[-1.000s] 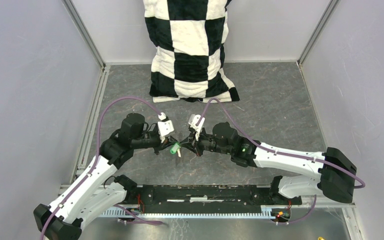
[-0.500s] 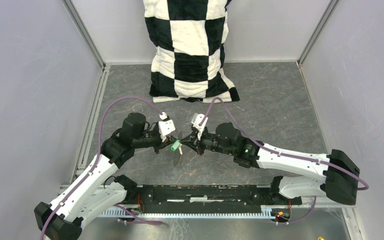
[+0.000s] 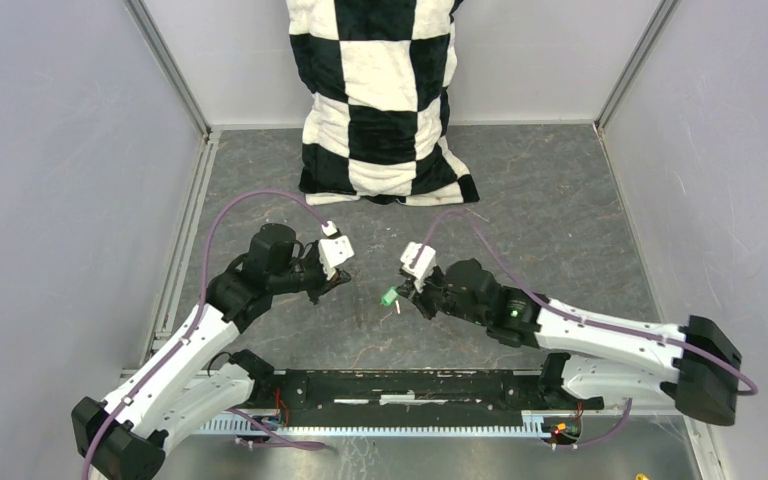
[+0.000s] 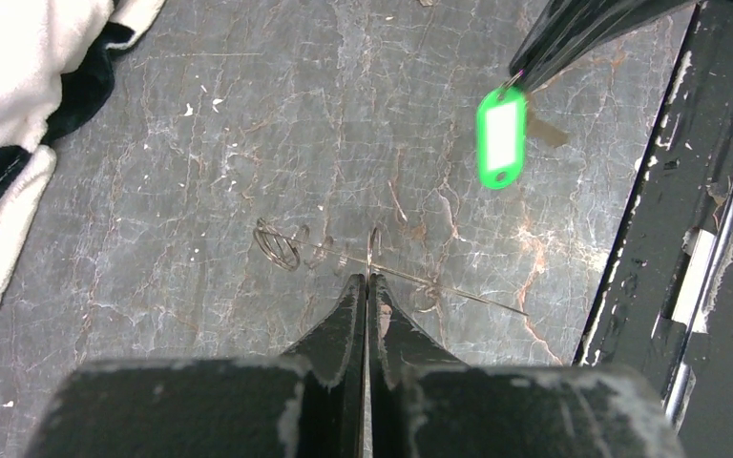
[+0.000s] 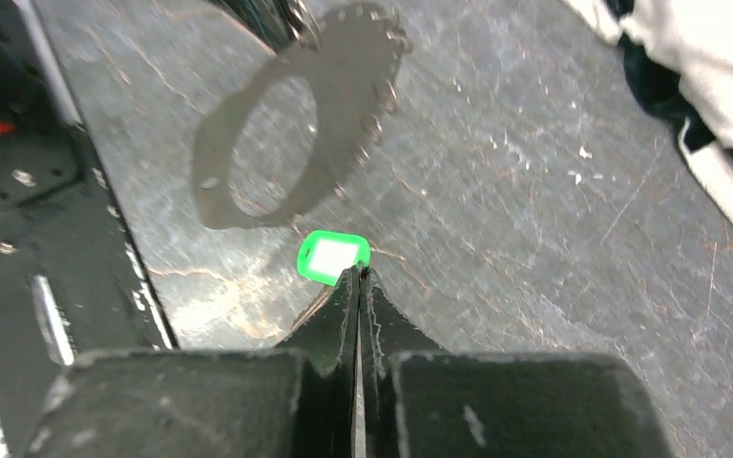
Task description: Put the keys on the keyring
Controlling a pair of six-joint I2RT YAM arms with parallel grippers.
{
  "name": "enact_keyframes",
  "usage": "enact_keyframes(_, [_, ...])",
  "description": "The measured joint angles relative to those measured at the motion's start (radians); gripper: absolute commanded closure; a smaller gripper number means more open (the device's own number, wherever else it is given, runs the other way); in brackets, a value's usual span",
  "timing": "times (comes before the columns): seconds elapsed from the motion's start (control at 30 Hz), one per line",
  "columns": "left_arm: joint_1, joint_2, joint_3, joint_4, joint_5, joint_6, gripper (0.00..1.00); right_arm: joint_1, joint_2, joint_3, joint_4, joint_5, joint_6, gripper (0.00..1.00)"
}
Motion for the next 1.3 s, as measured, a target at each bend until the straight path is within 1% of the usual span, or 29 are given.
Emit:
enact_keyframes(0.1, [0.0,0.009,0.0,0.0,-0.006,0.0,0.98,0.0,0.103,0.056,-0.072,0.038,-0.032,0.99])
enact_keyframes(0.2, [0.0,0.014,0.0,0.0,-0.007,-0.001,0.98,0.0,0.209,0.106,-0.098,0.084,-0.057,1.0])
enact_keyframes(0.3, [0.0,0.013,0.0,0.0,-0.011,-0.001,0.98,0.0,0.275,0.105,-0.093,0.136,-0.074,1.0])
enact_keyframes(0.33, [0.0,0.013,0.0,0.0,-0.011,0.0,0.98,0.0,0.28,0.088,-0.08,0.146,-0.074,1.0])
enact_keyframes(0.5, [0.0,0.007,0.0,-0.001,-0.011,-0.001,0.98,0.0,0.291,-0.165,0.096,0.158,-0.015,1.0])
enact_keyframes(0.53, [0.0,0.007,0.0,-0.001,-0.011,-0.001,0.98,0.0,0.299,-0.203,0.118,0.156,0.003,0.97])
enact_keyframes(0.57, [0.0,0.007,0.0,-0.001,-0.011,-0.001,0.98,0.0,0.303,-0.23,0.159,0.156,0.018,0.92])
enact_keyframes(0.6, [0.0,0.007,0.0,-0.001,-0.011,-0.001,0.98,0.0,0.301,-0.246,0.195,0.159,0.039,0.82])
enact_keyframes(0.7, [0.0,0.007,0.0,-0.001,-0.011,-0.001,0.98,-0.002,0.301,-0.28,0.269,0.162,0.09,0.68])
enact_keyframes(0.8, [0.0,0.007,0.0,-0.001,-0.01,-0.002,0.98,-0.011,0.301,-0.299,0.307,0.168,0.123,0.48])
enact_keyframes(0.87, [0.0,0.007,0.0,-0.001,-0.01,-0.002,0.98,-0.021,0.294,-0.309,0.312,0.171,0.145,0.43])
enact_keyframes(0.93, [0.0,0.007,0.0,-0.001,-0.01,-0.002,0.98,-0.034,0.266,-0.322,0.306,0.174,0.163,0.39])
enact_keyframes(1.07, [0.0,0.007,0.0,-0.001,-0.01,-0.005,0.98,-0.079,0.177,-0.333,0.245,0.184,0.22,0.32])
enact_keyframes(1.17, [0.0,0.007,0.0,-0.001,-0.01,-0.015,0.98,-0.117,0.116,-0.333,0.189,0.165,0.274,0.22])
enact_keyframes(1.23, [0.0,0.01,0.0,-0.002,-0.01,-0.016,0.98,-0.125,0.087,-0.333,0.154,0.134,0.301,0.2])
enact_keyframes(1.3, [0.0,0.012,0.002,-0.01,-0.011,-0.016,0.98,-0.125,0.054,-0.333,0.099,0.054,0.346,0.21])
